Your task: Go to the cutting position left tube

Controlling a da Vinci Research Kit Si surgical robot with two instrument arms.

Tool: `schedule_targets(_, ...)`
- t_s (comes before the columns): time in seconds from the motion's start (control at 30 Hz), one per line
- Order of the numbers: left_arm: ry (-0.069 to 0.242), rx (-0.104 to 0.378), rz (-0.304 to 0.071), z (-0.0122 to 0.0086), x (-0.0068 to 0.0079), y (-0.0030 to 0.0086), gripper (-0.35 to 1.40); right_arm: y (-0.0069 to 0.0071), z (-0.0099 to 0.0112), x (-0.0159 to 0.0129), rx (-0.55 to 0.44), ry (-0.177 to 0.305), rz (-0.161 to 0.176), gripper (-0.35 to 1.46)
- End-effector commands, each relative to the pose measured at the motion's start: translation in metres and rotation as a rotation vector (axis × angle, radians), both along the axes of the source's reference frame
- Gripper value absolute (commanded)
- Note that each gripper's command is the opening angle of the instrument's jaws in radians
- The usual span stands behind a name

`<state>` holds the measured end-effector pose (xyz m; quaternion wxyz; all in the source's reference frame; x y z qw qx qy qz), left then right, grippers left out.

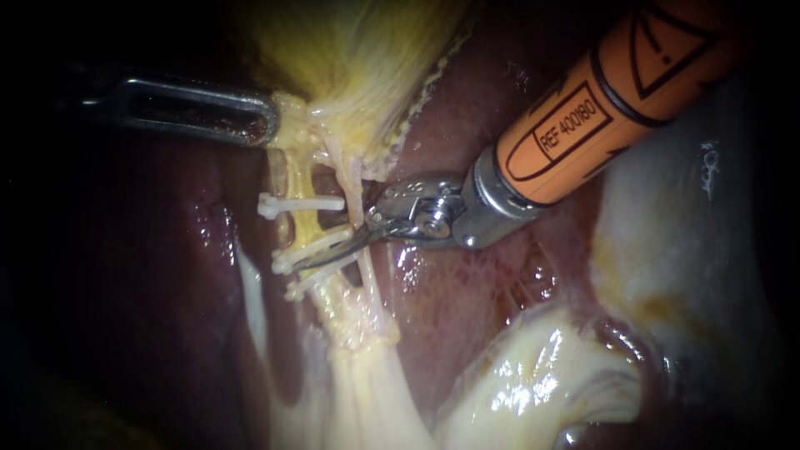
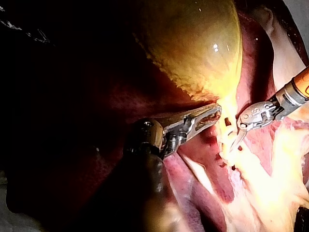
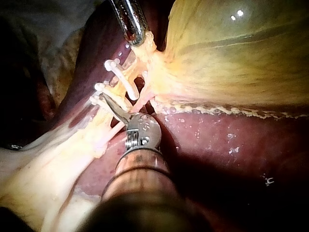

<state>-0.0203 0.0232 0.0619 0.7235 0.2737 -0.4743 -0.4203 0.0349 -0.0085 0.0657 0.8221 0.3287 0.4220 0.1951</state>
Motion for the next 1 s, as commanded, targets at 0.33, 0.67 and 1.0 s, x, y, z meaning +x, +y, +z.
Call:
schedule_targets(0.33, -0.001, 0.001, 0.001, -0.0002, 0.0002, 0.0001, -0.35, 0.0003, -0.0011, -0.0025, 0.008, 0.011, -0.011, 1.19)
schedule_targets(0.67, -0.001, 0.001, 0.001, -0.0002, 0.0002, 0.0001, -0.35, 0.0011, -0.0034, -0.0071, 0.023, 0.024, -0.029, 1.17)
schedule_targets(1.0, -0.001, 0.001, 0.002, -0.0002, 0.0003, 0.0001, -0.35, 0.0017, -0.0073, -0.0094, 0.054, 0.051, -0.046, 1.19)
